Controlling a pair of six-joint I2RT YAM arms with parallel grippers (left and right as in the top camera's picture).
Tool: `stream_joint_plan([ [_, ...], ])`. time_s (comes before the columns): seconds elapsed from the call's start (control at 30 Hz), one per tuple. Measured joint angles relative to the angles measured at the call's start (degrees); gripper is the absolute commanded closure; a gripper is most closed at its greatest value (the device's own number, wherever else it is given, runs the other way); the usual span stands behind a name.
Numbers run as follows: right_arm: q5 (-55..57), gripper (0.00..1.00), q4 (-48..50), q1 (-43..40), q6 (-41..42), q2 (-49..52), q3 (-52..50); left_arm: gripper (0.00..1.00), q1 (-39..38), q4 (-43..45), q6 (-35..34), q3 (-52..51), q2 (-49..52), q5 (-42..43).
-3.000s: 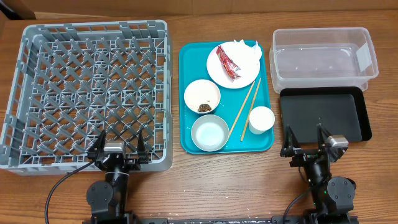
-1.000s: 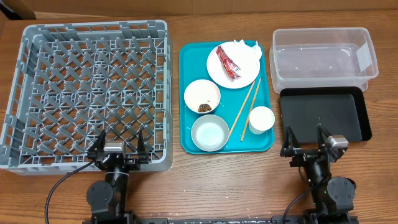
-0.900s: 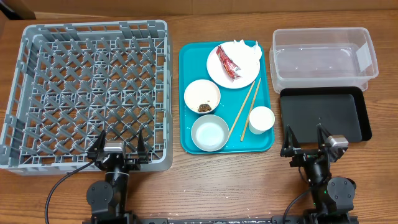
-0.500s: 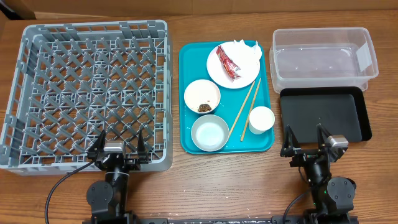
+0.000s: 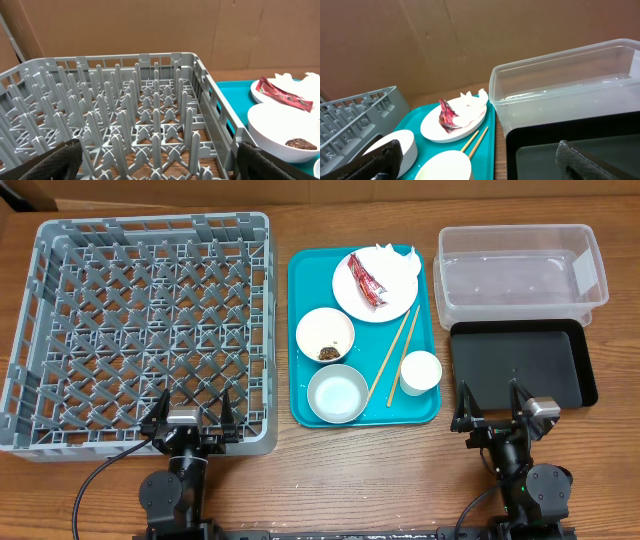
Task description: Sort waste into correct bins and load items into the dishwasher
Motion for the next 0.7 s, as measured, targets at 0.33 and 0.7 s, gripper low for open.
stream_joint_plan([
  [0.33, 0.0, 0.00, 0.3, 0.0, 0.0, 0.0, 0.0, 0.00, 0.0, 0.0, 0.0, 0.0, 0.0, 0.0],
  [0.7, -4.3, 0.00, 1.5, 0.0, 0.0, 0.0, 0.0, 0.01, 0.0, 0.0, 0.0, 0.0, 0.0, 0.0],
])
